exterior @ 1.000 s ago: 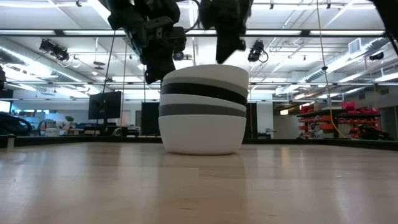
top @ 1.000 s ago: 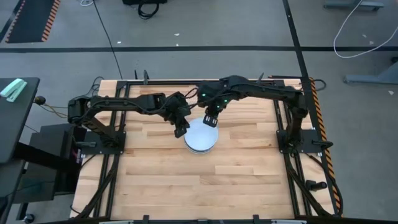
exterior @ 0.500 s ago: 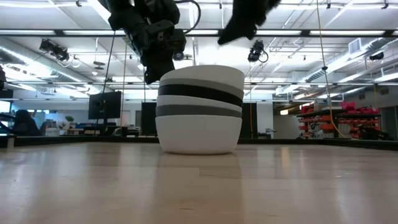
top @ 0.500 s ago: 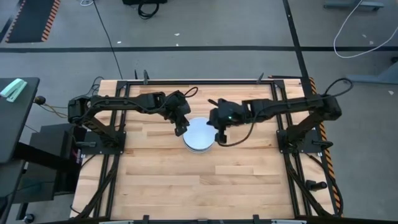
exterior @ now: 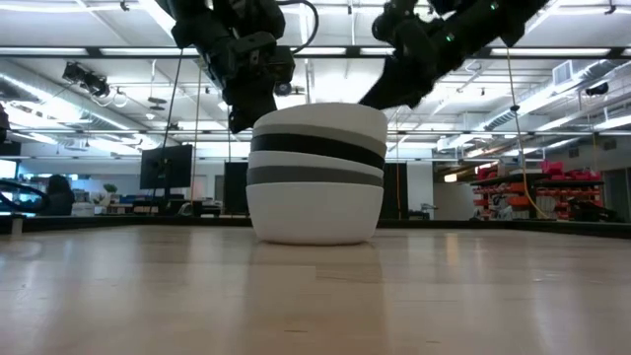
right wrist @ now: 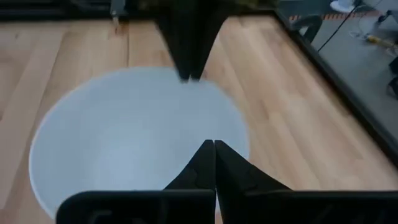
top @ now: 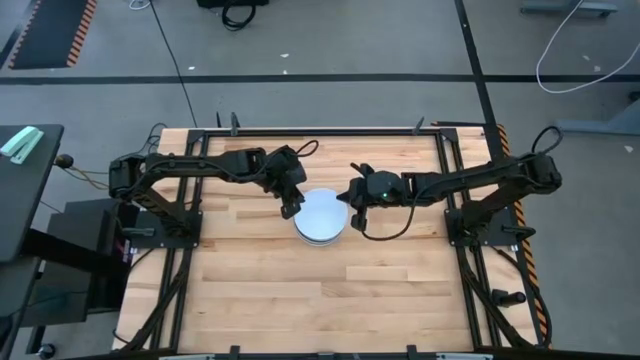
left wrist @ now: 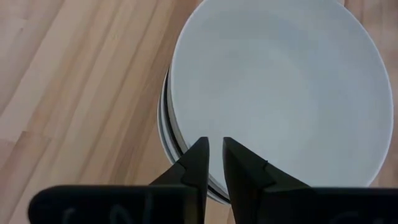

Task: Nest bowls inside each other
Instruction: Stack the white bowl on the stacked bowl

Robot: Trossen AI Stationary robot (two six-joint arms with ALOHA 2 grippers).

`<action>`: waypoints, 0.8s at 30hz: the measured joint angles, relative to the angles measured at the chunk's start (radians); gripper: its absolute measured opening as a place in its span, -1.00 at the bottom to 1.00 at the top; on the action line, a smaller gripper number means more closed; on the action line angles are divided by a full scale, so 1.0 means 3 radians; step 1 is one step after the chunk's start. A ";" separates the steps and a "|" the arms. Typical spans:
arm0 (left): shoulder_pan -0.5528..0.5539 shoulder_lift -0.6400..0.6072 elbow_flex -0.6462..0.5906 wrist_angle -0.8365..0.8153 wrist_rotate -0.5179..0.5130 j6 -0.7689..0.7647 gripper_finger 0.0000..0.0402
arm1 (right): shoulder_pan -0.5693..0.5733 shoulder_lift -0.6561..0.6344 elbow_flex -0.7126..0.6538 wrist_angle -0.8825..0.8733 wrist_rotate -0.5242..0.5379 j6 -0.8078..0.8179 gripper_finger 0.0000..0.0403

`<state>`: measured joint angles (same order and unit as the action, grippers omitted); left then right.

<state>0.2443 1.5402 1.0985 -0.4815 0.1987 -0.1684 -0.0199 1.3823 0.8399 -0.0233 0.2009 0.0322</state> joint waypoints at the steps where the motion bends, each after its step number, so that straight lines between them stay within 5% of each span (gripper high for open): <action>1: 0.0000 0.0000 0.0000 -0.0005 0.0000 0.0000 -0.74 | 0.0002 0.0001 -0.0036 -0.0015 0.0002 0.0033 -0.98; 24: 0.0001 -0.0006 0.0000 -0.0053 -0.0002 -0.0011 -0.72 | 0.0148 0.0401 -0.0207 0.0454 0.0017 0.0198 -0.99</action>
<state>0.2447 1.5383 1.0985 -0.4973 0.1982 -0.1718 0.0246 1.5026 0.7776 0.1130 0.2061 0.0915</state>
